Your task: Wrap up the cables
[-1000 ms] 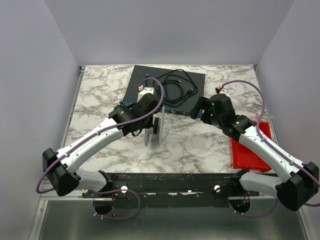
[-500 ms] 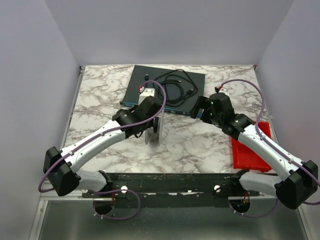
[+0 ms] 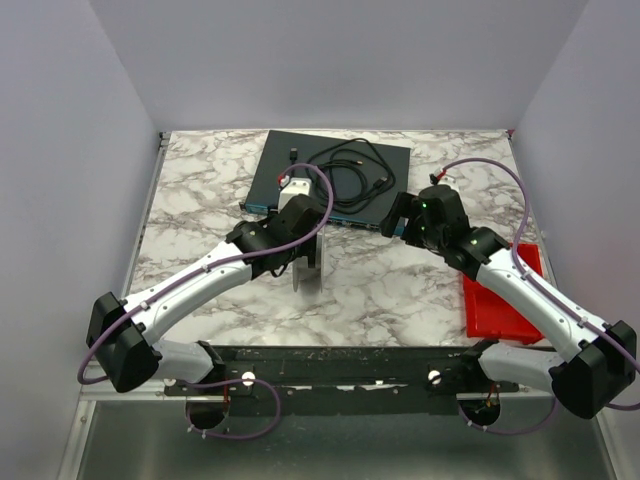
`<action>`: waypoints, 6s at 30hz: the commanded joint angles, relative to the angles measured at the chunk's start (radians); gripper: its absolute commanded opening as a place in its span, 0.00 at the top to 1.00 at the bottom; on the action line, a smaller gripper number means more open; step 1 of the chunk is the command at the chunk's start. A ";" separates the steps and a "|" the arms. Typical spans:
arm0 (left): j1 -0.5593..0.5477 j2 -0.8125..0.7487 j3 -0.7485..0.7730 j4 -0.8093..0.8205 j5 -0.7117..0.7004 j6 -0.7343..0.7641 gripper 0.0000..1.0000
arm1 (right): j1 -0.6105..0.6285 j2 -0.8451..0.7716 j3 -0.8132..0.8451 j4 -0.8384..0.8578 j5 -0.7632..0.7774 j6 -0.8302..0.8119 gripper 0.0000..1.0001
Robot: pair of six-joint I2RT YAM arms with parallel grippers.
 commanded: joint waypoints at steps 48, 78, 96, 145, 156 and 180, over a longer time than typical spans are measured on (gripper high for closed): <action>0.083 -0.262 0.149 -0.029 0.288 0.116 0.09 | -0.535 0.026 0.133 -0.534 0.460 0.398 0.21; 0.120 -0.247 0.154 -0.050 0.333 0.179 0.09 | -0.930 0.126 -0.148 -0.128 0.347 0.276 0.41; 0.122 -0.212 0.150 -0.030 0.348 0.170 0.09 | -0.930 0.067 -0.106 -0.133 0.276 0.189 0.49; 0.147 -0.238 0.167 -0.046 0.323 0.159 0.09 | -0.928 0.061 0.392 -0.295 0.027 0.049 0.99; 0.168 -0.229 0.211 -0.068 0.310 0.154 0.09 | -0.827 0.216 0.992 -0.456 -0.306 -0.016 0.99; 0.189 -0.291 0.206 -0.097 0.273 0.122 0.09 | -0.793 0.329 1.322 -0.300 -0.790 0.145 0.99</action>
